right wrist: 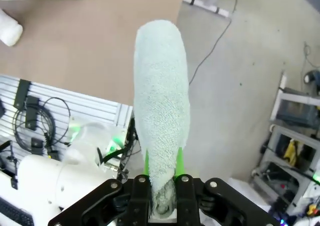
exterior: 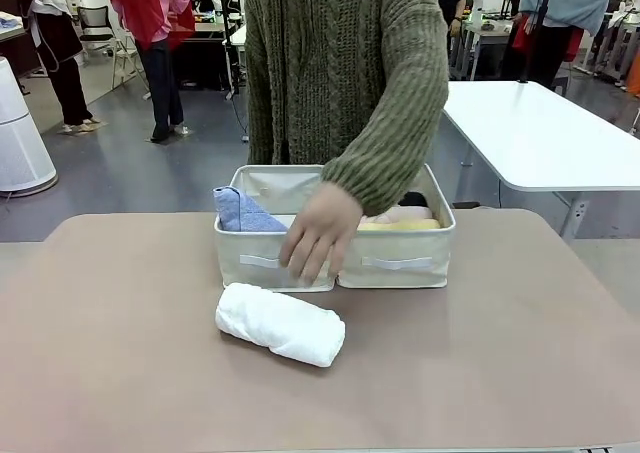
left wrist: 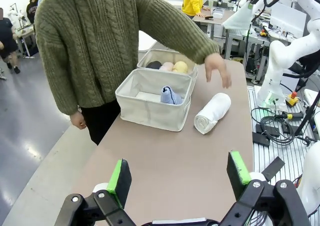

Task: Sort the towels based on their folding style.
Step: Pick up another triangle-folded towel from the table and place it in the left Fabric basket.

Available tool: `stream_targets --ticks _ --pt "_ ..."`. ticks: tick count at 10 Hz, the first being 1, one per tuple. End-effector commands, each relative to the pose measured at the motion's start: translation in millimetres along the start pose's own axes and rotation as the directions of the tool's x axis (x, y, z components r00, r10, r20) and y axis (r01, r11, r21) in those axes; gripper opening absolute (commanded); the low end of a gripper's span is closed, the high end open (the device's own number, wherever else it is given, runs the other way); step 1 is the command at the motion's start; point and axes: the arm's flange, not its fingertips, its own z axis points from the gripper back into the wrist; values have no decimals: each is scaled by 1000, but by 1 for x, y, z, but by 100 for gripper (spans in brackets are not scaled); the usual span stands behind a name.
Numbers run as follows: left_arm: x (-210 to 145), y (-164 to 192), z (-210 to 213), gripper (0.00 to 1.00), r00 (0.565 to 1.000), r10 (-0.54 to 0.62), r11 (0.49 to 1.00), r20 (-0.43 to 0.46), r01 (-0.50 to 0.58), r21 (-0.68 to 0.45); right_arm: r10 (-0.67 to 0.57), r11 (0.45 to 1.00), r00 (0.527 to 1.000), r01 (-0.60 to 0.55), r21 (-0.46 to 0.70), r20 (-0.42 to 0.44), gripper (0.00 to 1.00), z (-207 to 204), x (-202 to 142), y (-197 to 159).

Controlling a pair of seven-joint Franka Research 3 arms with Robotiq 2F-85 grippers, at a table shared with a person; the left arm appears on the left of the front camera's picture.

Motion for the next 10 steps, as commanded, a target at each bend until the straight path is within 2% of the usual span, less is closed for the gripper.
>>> stream_targets --ticks 1,5,10 --pt "1 -2 1 100 1000 -7 1000 11 7 7 27 1000 1000 -27 12 1 4 -10 23 0" --pt "1 -2 1 100 1000 -7 1000 11 7 7 65 998 997 -65 -5 -45 4 -21 38 -3" --pt "1 -2 1 100 1000 -7 1000 11 7 7 96 995 994 -96 -6 -46 4 -24 51 2"
